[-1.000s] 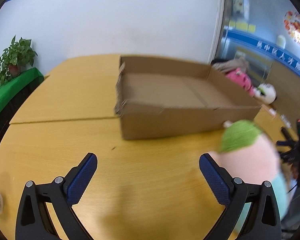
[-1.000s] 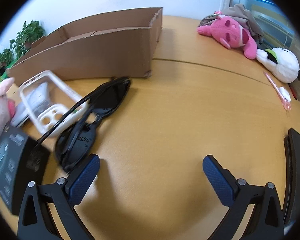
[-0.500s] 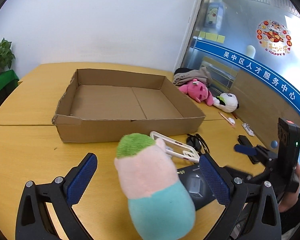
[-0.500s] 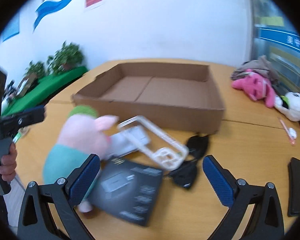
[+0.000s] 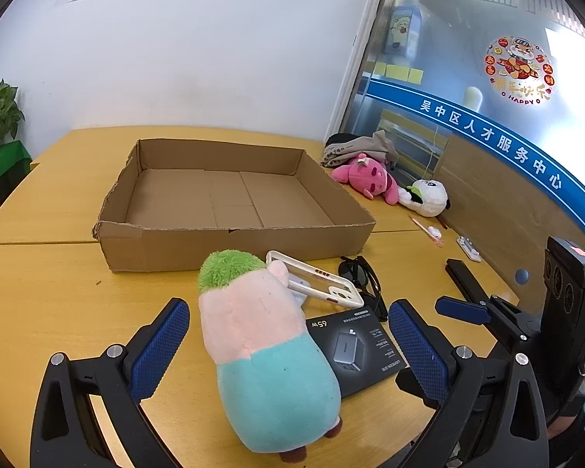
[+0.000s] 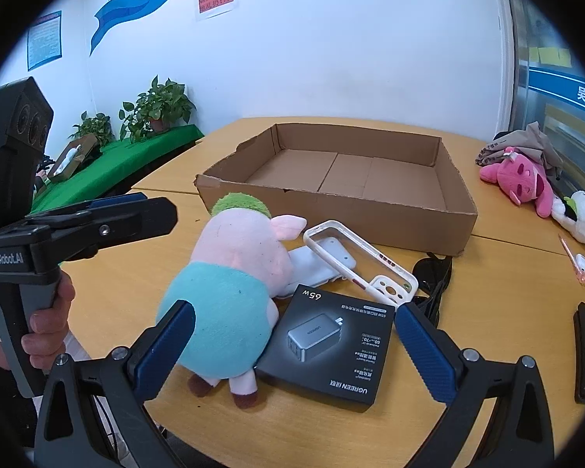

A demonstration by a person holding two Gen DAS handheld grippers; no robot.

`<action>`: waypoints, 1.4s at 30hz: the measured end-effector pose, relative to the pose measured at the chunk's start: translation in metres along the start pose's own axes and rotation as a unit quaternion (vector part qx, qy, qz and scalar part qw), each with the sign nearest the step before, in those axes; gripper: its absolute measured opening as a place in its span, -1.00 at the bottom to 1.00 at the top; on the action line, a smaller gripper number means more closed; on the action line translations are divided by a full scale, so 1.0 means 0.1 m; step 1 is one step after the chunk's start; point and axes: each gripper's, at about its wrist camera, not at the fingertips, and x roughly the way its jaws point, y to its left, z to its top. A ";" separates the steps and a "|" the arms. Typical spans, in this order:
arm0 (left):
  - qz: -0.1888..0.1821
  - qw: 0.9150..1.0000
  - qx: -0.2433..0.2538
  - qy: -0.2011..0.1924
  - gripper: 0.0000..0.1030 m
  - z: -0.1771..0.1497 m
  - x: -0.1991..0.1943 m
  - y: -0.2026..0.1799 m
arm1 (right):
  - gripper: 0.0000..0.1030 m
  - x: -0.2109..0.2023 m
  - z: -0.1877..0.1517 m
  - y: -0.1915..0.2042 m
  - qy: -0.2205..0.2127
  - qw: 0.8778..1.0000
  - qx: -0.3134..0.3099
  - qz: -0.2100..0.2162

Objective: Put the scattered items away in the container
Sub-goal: 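Close both grippers around the body of the plush pig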

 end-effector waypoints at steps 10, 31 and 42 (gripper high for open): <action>-0.010 1.000 0.000 0.005 1.00 -0.05 0.05 0.01 | 0.99 -0.01 -0.05 0.04 0.002 1.000 0.007 -0.005; -0.032 0.997 -0.052 0.056 1.00 -0.05 0.58 0.41 | 0.99 0.55 0.00 0.14 0.064 0.995 0.008 0.080; -0.067 0.991 -0.070 0.096 0.98 -0.04 0.93 0.60 | 0.99 0.99 0.00 0.45 0.121 0.985 -0.016 0.123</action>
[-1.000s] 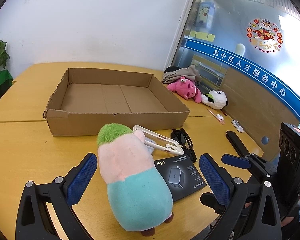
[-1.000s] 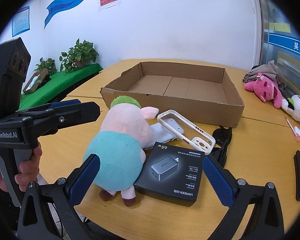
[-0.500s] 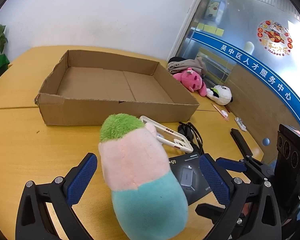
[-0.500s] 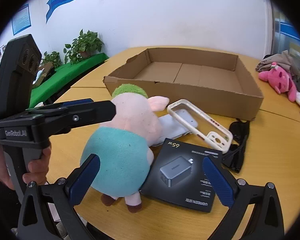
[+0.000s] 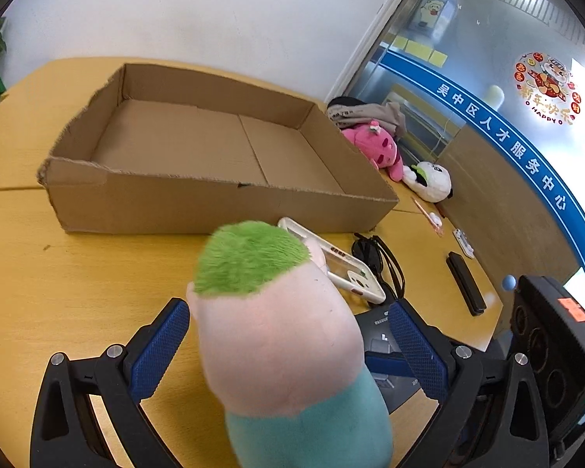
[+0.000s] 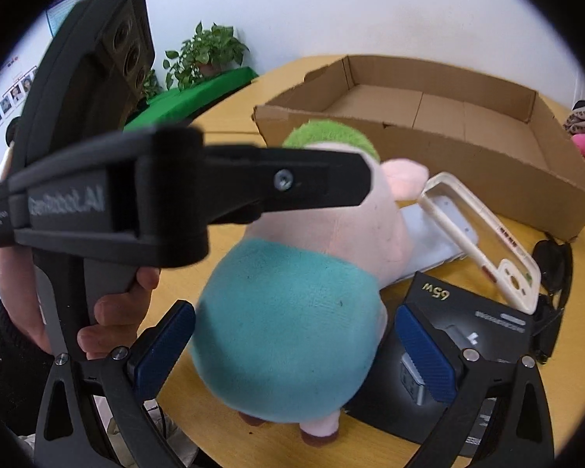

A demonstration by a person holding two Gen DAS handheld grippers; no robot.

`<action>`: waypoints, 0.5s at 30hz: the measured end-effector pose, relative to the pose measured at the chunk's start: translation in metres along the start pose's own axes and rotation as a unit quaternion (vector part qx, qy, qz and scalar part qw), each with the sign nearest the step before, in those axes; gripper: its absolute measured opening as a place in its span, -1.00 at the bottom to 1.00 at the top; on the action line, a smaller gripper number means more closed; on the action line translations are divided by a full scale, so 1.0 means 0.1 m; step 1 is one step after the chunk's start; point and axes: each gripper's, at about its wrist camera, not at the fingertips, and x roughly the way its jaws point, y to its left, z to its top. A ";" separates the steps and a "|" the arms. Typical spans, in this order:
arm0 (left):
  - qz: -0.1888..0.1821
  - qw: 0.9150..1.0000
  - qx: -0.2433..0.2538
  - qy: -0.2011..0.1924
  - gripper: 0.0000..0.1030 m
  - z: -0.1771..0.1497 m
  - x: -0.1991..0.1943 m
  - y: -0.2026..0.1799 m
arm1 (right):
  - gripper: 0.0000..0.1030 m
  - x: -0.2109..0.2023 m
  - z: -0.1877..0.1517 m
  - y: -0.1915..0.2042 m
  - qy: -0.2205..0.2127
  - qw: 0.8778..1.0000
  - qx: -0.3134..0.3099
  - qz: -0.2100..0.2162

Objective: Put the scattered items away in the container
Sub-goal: 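Close both grippers around the body of the plush pig, then lift the plush pig with both grippers and carry it over the box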

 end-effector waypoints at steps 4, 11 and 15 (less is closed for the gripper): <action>0.018 1.000 0.004 0.019 0.83 -0.05 0.15 0.04 | 1.00 0.14 -0.03 0.02 0.013 1.000 0.008 0.019; 0.001 1.000 -0.012 0.029 0.63 -0.08 0.13 0.15 | 0.85 0.17 -0.03 0.09 0.017 1.000 -0.011 0.021; -0.004 0.999 -0.012 0.030 0.60 -0.09 0.03 0.15 | 0.73 0.13 -0.05 0.20 0.015 0.999 -0.031 0.014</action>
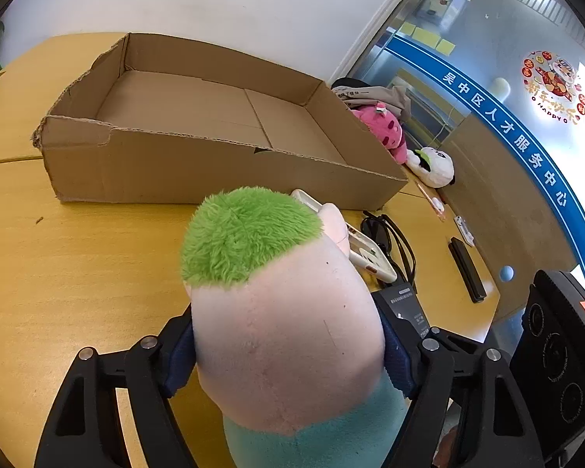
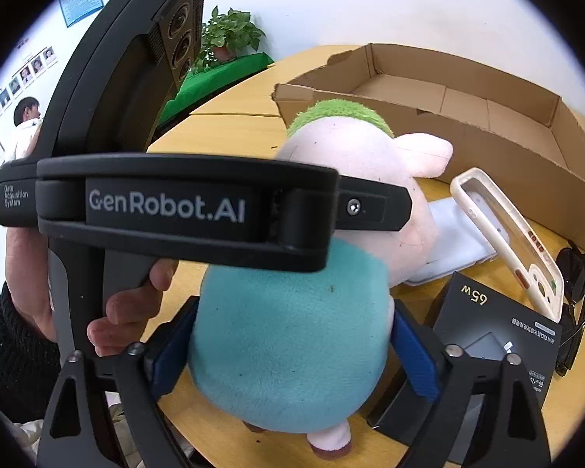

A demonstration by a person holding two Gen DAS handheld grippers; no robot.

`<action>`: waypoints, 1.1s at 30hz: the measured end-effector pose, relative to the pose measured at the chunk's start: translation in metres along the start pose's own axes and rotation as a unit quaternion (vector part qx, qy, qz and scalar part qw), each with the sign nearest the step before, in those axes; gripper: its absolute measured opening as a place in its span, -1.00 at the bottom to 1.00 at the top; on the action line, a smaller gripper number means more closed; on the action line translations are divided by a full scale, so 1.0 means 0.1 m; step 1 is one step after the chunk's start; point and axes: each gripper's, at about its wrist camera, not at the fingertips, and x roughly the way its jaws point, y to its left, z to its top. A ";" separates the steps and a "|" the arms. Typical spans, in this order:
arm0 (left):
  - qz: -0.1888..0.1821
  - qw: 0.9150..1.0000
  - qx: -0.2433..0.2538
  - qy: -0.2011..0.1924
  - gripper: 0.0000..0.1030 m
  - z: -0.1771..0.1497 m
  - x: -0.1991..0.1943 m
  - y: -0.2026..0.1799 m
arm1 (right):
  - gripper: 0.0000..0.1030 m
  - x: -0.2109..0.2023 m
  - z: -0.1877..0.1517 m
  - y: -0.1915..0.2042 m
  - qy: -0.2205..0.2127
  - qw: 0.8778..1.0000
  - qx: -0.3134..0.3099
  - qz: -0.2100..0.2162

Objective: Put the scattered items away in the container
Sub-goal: 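Lift the plush pig with both grippers and carry it over the box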

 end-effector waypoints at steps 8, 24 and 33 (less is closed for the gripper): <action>0.010 0.999 0.018 -0.028 0.57 0.02 -0.32 -0.10 | 0.59 -0.18 0.02 0.19 -0.014 1.000 -0.008 0.012; -0.019 0.989 0.096 -0.109 0.57 1.49 -0.96 -0.40 | 0.54 -1.08 1.08 0.16 -0.117 0.991 -0.061 -0.036; -0.008 0.980 0.125 -0.153 0.56 2.59 -1.22 -0.46 | 0.54 -1.43 2.06 -0.09 -0.164 0.981 -0.100 -0.036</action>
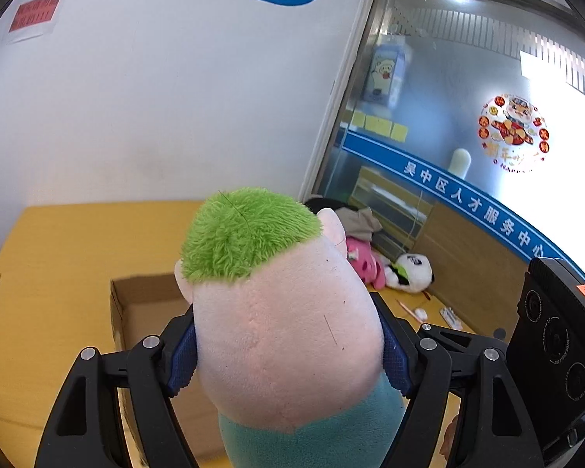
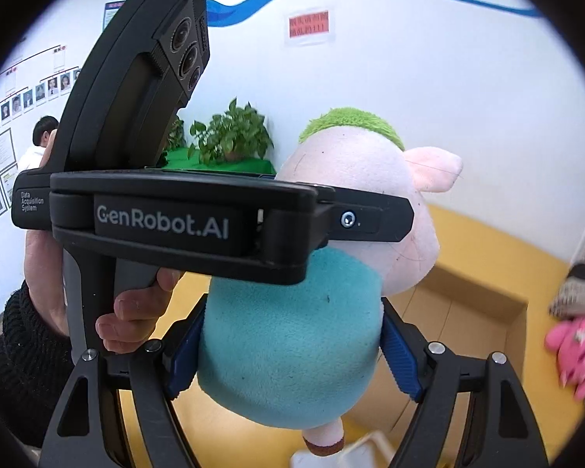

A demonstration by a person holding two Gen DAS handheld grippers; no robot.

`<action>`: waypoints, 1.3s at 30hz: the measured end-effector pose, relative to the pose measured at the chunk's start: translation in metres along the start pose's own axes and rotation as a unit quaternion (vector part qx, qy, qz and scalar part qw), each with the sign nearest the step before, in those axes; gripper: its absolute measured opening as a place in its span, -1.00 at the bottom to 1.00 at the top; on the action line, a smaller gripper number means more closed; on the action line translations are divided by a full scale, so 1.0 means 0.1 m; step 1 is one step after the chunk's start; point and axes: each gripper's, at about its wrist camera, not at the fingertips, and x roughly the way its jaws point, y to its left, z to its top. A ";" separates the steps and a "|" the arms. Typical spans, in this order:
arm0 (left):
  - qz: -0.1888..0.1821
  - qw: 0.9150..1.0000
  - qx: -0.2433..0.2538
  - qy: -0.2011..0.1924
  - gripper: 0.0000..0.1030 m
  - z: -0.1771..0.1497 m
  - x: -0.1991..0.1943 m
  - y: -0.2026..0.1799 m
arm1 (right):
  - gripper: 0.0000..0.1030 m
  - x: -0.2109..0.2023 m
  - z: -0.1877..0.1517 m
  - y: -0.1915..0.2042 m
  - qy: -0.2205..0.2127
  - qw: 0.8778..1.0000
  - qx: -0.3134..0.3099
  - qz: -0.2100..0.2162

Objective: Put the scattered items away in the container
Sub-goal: 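Lift the plush pig with both grippers and carry it over the box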

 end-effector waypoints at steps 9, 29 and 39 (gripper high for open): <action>0.021 1.000 0.009 0.003 0.57 0.71 0.32 0.27 | 0.53 0.10 0.57 -0.51 -0.022 0.999 -0.007 0.023; 0.043 0.991 -0.058 0.114 0.56 0.48 1.91 1.54 | 0.52 1.37 0.22 -1.53 0.050 0.994 0.071 0.062; 0.068 0.975 -0.102 0.187 0.56 -0.11 2.56 2.18 | 0.51 2.11 -0.32 -1.90 0.112 0.980 0.122 0.110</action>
